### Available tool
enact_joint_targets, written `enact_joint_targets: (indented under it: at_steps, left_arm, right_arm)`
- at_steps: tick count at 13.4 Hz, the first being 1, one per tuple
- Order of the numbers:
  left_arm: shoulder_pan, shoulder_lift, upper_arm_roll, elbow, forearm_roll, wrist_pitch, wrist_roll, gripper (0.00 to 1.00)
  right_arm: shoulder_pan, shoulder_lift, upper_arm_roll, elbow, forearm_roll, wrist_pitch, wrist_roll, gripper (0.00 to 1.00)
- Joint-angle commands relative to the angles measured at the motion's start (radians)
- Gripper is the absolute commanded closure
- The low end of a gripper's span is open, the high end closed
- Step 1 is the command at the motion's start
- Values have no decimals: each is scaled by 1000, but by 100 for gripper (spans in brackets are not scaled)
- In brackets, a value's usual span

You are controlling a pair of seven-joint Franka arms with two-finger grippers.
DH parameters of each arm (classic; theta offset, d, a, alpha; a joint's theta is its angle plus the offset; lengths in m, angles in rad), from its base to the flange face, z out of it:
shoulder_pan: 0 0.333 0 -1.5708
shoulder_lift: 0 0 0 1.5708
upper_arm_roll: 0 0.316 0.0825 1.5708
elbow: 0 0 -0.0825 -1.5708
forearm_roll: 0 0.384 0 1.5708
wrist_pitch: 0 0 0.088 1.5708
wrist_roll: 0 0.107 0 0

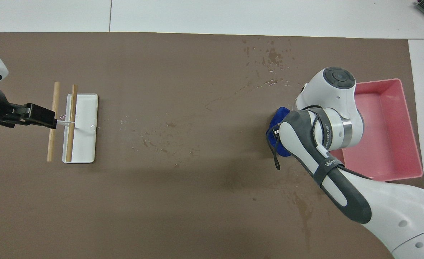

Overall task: Wipe water with towel using both arms
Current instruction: 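Wipe the towel over the water spill with the right gripper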

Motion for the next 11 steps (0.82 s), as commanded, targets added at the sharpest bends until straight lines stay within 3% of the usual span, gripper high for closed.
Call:
enact_joint_targets:
  at_steps: [1, 6, 11]
  left_arm:
    - [-7, -11, 9, -20, 1, 20, 14, 0]
    - [-7, -11, 9, -20, 1, 20, 14, 0]
    - [-7, -11, 9, -20, 1, 20, 12, 0]
  right_arm:
    - [-27, -102, 8, -72, 18, -121, 3, 100]
    - [-38, -263, 6, -222, 76, -198, 52, 100]
    - [-49, -326, 6, -209, 76, -273, 69, 100]
